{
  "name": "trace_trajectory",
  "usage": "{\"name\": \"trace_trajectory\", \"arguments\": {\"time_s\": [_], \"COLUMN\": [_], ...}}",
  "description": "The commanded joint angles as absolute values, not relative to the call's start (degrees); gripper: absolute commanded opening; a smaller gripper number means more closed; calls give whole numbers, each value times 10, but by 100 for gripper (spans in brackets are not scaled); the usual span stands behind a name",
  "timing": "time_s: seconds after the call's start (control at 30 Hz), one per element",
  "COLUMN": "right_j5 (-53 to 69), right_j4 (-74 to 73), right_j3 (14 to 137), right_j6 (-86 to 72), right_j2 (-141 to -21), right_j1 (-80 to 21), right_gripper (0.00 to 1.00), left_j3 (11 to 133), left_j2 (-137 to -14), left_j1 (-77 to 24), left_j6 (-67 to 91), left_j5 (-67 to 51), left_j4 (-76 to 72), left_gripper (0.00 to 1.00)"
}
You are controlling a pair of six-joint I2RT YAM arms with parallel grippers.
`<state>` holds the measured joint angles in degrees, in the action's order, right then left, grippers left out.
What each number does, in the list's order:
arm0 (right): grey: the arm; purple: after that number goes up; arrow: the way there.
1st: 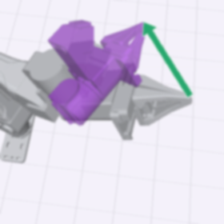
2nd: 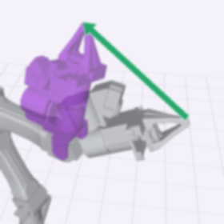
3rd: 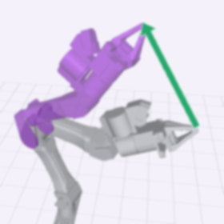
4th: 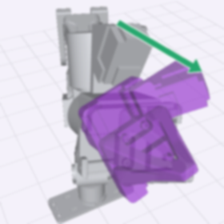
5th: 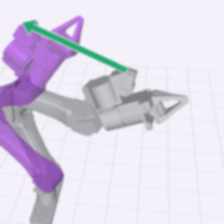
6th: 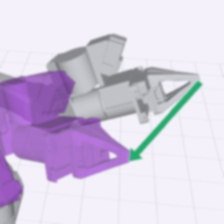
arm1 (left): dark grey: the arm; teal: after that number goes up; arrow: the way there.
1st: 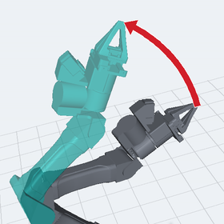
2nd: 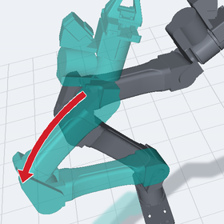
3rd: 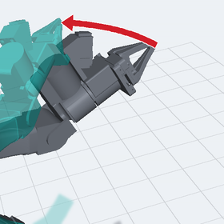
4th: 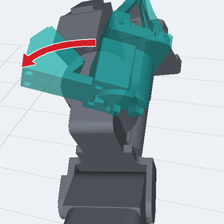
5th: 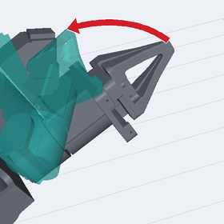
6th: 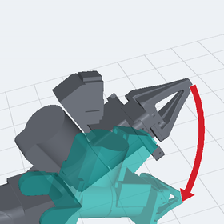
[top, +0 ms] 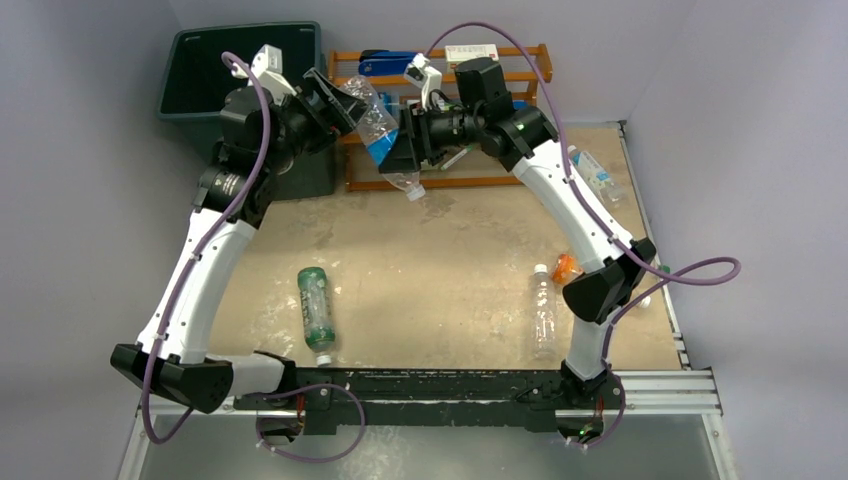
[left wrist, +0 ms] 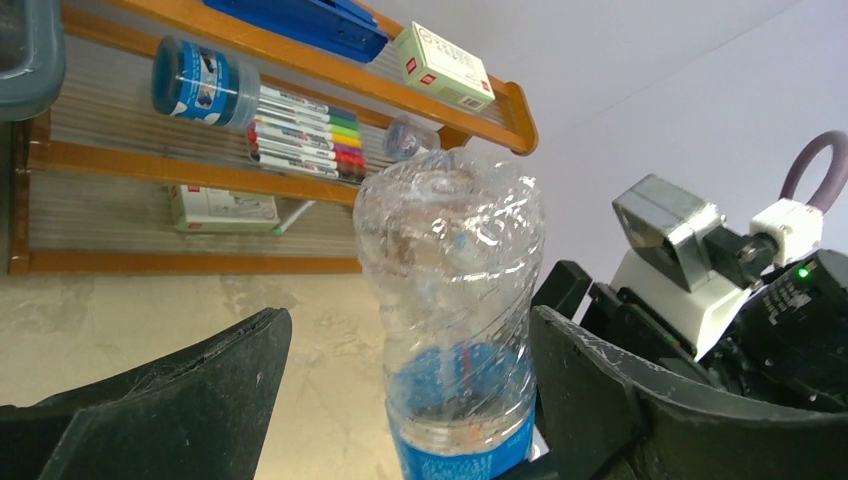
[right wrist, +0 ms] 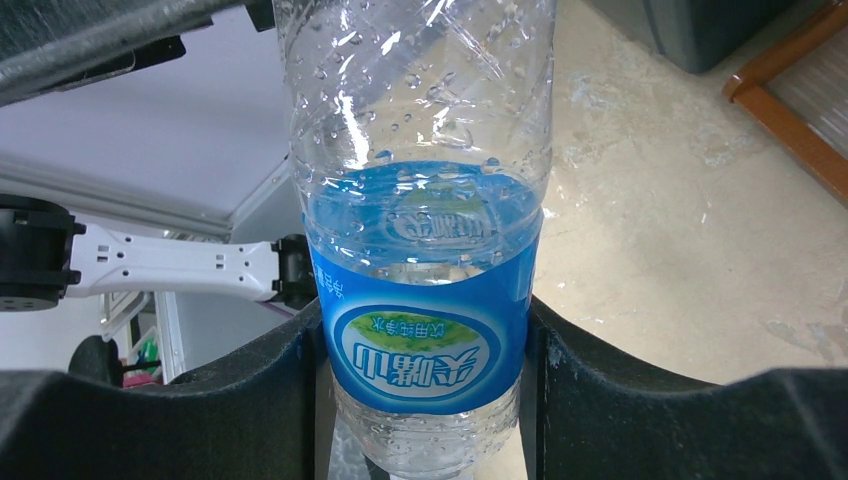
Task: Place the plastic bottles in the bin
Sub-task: Pick up the plastic bottle at the center of the board.
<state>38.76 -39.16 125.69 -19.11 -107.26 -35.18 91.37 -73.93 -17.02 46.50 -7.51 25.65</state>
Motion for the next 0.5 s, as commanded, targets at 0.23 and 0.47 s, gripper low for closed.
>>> {"name": "trace_trajectory", "arguments": {"time_s": [0.23, 0.47], "right_j5": [420, 421], "right_j4": [-358, -358], "right_j3": [1234, 1233], "right_j6": [-191, -190], "right_j2": [-1038, -1038], "right_j1": [-354, -354], "right_gripper": [52, 53], "left_j3": [909, 913], "left_j2": [-757, -768], "left_j1": [-183, -185], "left_j6": [499, 498], "left_j5": [-71, -81], "left_j4": [167, 176], "left_gripper": [85, 57]}}
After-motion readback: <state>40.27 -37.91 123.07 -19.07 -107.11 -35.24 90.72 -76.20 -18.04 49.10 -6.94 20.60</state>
